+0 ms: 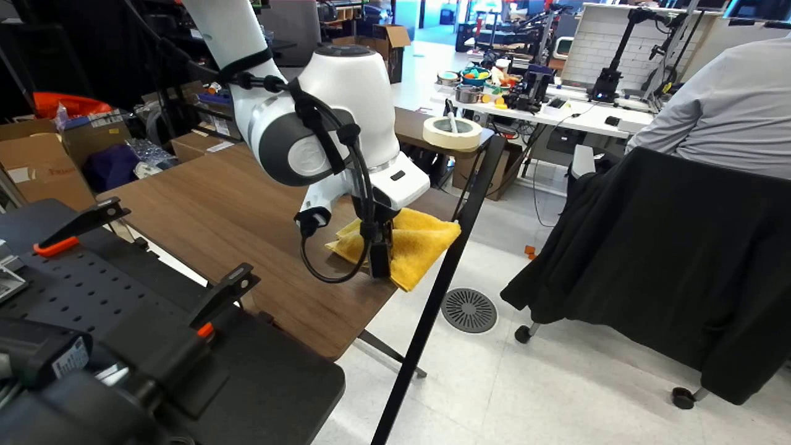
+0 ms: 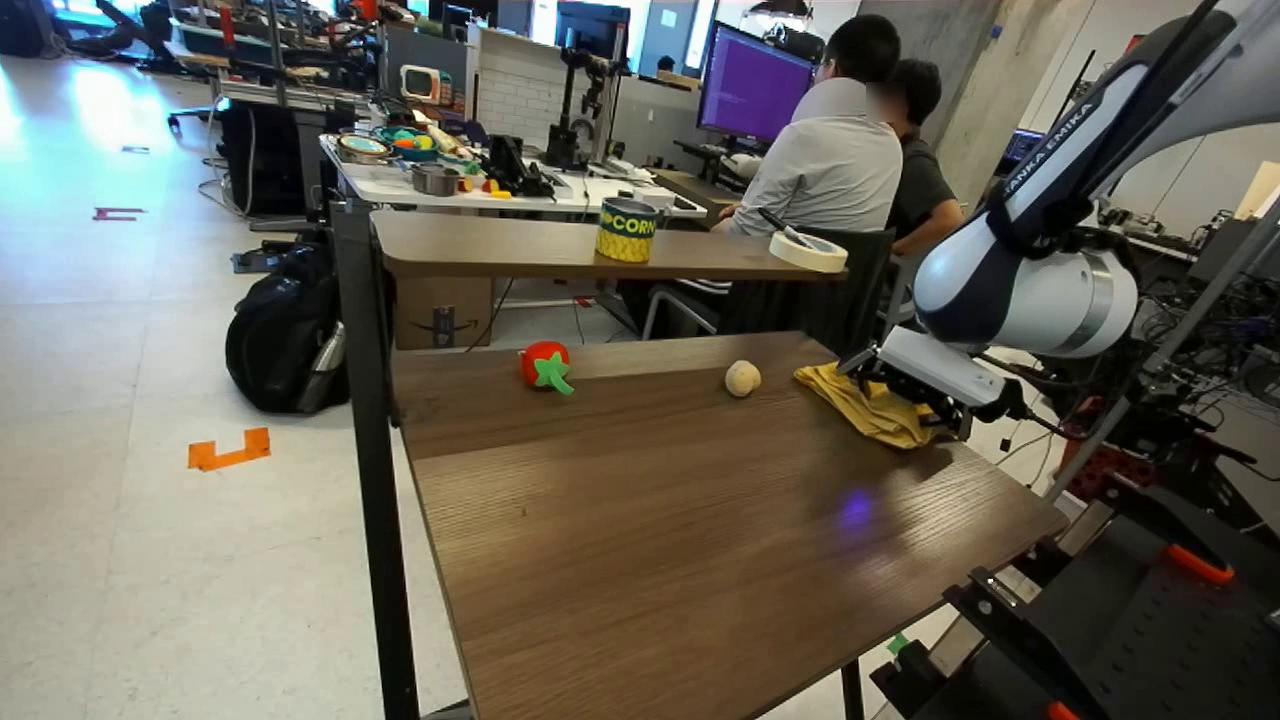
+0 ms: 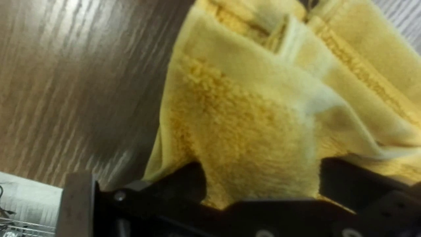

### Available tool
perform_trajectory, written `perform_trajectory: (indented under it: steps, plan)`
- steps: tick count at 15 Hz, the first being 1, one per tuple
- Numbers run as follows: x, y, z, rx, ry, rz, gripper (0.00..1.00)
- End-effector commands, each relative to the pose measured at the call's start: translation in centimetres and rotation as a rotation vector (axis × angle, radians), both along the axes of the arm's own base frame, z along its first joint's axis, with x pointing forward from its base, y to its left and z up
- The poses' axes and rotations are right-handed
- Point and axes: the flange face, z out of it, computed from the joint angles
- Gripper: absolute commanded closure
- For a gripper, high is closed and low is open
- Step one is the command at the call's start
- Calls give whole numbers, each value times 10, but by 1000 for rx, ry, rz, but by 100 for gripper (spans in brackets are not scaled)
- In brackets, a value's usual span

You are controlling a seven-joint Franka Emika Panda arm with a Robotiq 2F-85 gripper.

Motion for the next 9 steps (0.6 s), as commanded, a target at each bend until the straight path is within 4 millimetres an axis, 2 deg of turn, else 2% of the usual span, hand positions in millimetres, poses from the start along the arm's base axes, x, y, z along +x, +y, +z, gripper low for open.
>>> perform_trajectory:
  steps: [1,6,7,8,9]
  plan:
    - [8,14,-46,82,-21,107,0]
    - [7,19,-52,107,24,362,0]
    - [-4,73,-4,94,32,416,0]
    - [-6,80,-3,95,39,459,0]
    - [-14,97,-4,105,61,496,0]
